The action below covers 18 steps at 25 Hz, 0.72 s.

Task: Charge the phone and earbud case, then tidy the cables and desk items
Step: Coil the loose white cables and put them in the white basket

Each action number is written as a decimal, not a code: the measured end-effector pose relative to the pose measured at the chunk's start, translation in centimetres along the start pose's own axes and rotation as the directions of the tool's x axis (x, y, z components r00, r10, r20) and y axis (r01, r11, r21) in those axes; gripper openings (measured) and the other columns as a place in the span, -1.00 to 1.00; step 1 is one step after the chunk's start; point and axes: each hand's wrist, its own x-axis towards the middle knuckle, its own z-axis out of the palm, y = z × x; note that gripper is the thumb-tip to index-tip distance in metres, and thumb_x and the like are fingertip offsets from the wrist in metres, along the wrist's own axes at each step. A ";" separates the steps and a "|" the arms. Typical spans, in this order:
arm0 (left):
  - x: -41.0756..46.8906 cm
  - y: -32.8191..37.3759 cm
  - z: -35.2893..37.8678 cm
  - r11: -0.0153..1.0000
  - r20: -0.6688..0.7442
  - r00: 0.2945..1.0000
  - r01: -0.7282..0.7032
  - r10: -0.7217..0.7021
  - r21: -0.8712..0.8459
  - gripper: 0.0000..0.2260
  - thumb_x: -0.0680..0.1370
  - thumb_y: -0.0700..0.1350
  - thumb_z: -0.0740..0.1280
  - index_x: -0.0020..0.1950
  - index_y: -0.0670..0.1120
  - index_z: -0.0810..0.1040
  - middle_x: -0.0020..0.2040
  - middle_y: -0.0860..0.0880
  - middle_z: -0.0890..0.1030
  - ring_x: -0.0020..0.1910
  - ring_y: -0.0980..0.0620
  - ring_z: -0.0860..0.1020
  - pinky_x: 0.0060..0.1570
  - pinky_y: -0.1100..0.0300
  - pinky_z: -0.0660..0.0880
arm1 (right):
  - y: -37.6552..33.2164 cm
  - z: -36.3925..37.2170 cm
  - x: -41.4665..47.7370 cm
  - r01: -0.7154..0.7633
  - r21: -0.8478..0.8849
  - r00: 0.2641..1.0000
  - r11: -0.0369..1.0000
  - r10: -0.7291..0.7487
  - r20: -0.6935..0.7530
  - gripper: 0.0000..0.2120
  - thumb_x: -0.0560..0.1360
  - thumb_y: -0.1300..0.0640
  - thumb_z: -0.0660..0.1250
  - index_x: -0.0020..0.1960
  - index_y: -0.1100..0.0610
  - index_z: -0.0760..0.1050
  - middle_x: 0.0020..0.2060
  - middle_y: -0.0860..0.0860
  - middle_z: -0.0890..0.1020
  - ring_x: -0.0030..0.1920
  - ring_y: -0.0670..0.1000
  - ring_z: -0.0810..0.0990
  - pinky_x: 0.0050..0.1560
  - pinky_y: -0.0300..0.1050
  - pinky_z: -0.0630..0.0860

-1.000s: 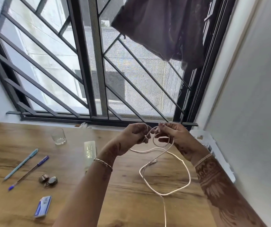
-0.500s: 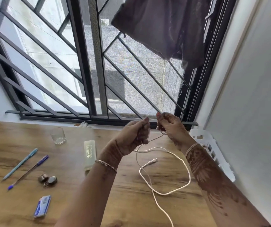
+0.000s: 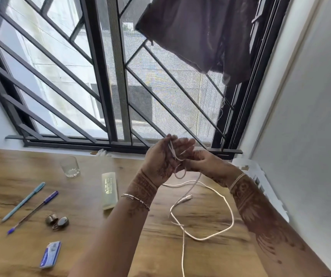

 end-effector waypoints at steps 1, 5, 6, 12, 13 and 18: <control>0.3 -0.2 -0.1 0.999 -0.005 1.000 -0.031 0.031 -0.035 -0.72 0.65 -0.10 0.04 -0.14 -0.17 0.43 -0.24 -0.12 0.70 -0.13 -0.08 0.69 0.00 0.05 0.59 | -0.2 0.2 -0.1 -0.035 -0.017 0.999 0.999 0.035 0.005 -0.90 0.56 0.24 0.26 0.02 0.20 0.54 -0.10 0.13 0.62 -0.06 0.02 0.56 0.05 -0.15 0.42; 1.3 -0.9 -0.6 0.988 -0.013 0.989 -0.147 0.147 0.038 -0.76 0.66 -0.08 0.05 -0.09 -0.16 0.41 -0.01 -0.18 0.69 0.04 -0.12 0.65 0.03 0.10 0.57 | -0.1 0.8 -0.5 -0.118 0.007 0.993 0.993 0.118 0.027 -0.92 0.54 0.23 0.29 -0.08 0.15 0.56 -0.20 0.06 0.65 -0.19 -0.08 0.65 -0.05 -0.17 0.47; 1.6 -1.1 -0.6 0.977 -0.017 0.983 -0.182 0.185 0.112 -0.76 0.66 -0.11 0.05 -0.10 -0.16 0.40 -0.04 -0.19 0.69 0.02 -0.12 0.66 0.06 0.10 0.56 | 0.0 0.9 -0.7 -0.132 0.002 0.990 0.991 0.132 0.049 -0.92 0.54 0.22 0.30 -0.08 0.16 0.57 -0.19 0.07 0.66 -0.19 -0.04 0.66 -0.06 -0.17 0.49; 2.0 -1.8 -2.3 0.545 0.016 0.957 -0.179 0.291 0.819 -0.81 0.65 -0.13 0.10 -0.13 -0.10 0.38 -0.30 0.01 0.64 -0.28 0.10 0.62 -0.08 0.11 0.54 | -0.8 0.9 -1.3 -0.177 0.222 0.984 0.959 0.168 0.058 -0.75 0.58 0.14 0.22 -0.21 0.20 0.56 -0.28 0.11 0.64 -0.27 0.05 0.63 -0.14 -0.11 0.55; 1.9 -1.9 -2.8 0.464 0.032 0.953 -0.175 0.300 0.869 -0.81 0.65 -0.13 0.12 -0.15 -0.09 0.39 -0.31 0.04 0.61 -0.30 0.12 0.58 -0.10 0.10 0.53 | -0.8 0.9 -1.3 -0.161 0.228 0.987 0.960 0.154 0.047 -0.74 0.58 0.14 0.23 -0.23 0.19 0.55 -0.31 0.10 0.64 -0.27 0.03 0.62 -0.14 -0.14 0.55; 1.4 -2.3 -3.4 0.397 0.047 0.966 -0.148 0.254 0.906 -0.74 0.65 -0.12 0.11 -0.23 -0.07 0.41 -0.46 0.08 0.46 -0.49 0.14 0.39 -0.39 0.19 0.38 | -1.4 0.7 -1.4 -0.155 0.236 0.988 0.959 0.143 0.066 -0.80 0.53 0.15 0.28 -0.21 0.22 0.55 -0.30 0.13 0.65 -0.26 0.04 0.64 -0.06 -0.13 0.55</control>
